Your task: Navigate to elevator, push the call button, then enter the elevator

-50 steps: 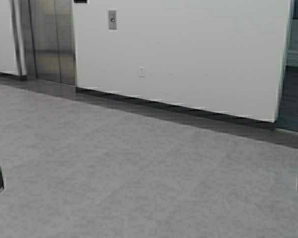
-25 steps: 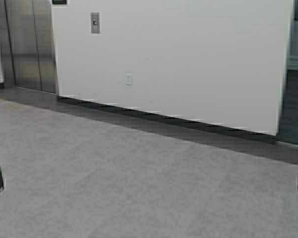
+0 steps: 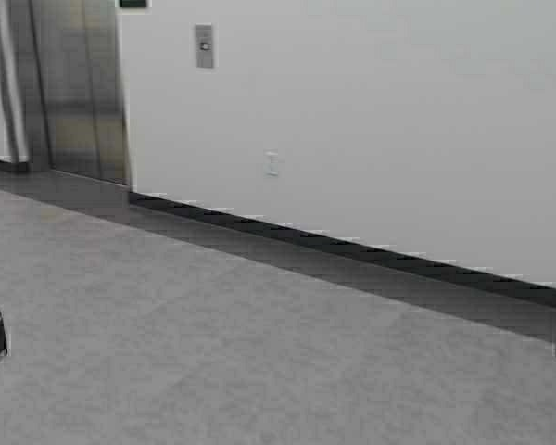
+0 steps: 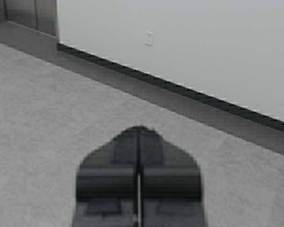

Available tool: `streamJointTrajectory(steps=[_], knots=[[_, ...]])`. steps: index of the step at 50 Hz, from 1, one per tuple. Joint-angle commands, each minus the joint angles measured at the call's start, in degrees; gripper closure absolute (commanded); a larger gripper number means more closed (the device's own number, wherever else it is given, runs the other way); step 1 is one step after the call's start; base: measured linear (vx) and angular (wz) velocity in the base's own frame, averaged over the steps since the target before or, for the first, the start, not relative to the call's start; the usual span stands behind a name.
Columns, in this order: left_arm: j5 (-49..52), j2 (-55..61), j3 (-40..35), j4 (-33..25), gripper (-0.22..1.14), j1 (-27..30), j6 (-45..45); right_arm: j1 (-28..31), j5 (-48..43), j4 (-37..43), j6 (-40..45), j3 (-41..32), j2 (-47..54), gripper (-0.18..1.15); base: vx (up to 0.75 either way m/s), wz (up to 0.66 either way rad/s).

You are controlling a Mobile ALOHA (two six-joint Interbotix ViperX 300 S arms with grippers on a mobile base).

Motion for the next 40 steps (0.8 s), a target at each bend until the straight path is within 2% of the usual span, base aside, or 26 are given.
streamJointTrajectory(steps=[1,31,40], knots=[[-0.5,0.4,-1.1,0.2,0.89,0.1,-0.1,0.1,-0.4,-0.1,0.0,0.2,-0.7,0.93,0.79,0.23],[-0.5,-0.5,-1.1,0.4,0.89,0.1,0.0,0.1,-0.7,-0.1,-0.1,-1.1,-0.4,0.93,0.74,0.07],[-0.5,-1.1,-0.4,0.4,0.89,0.1,-0.1,3.0,-0.3,-3.6,-0.1,-1.9,0.1,0.93,0.71,0.15]])
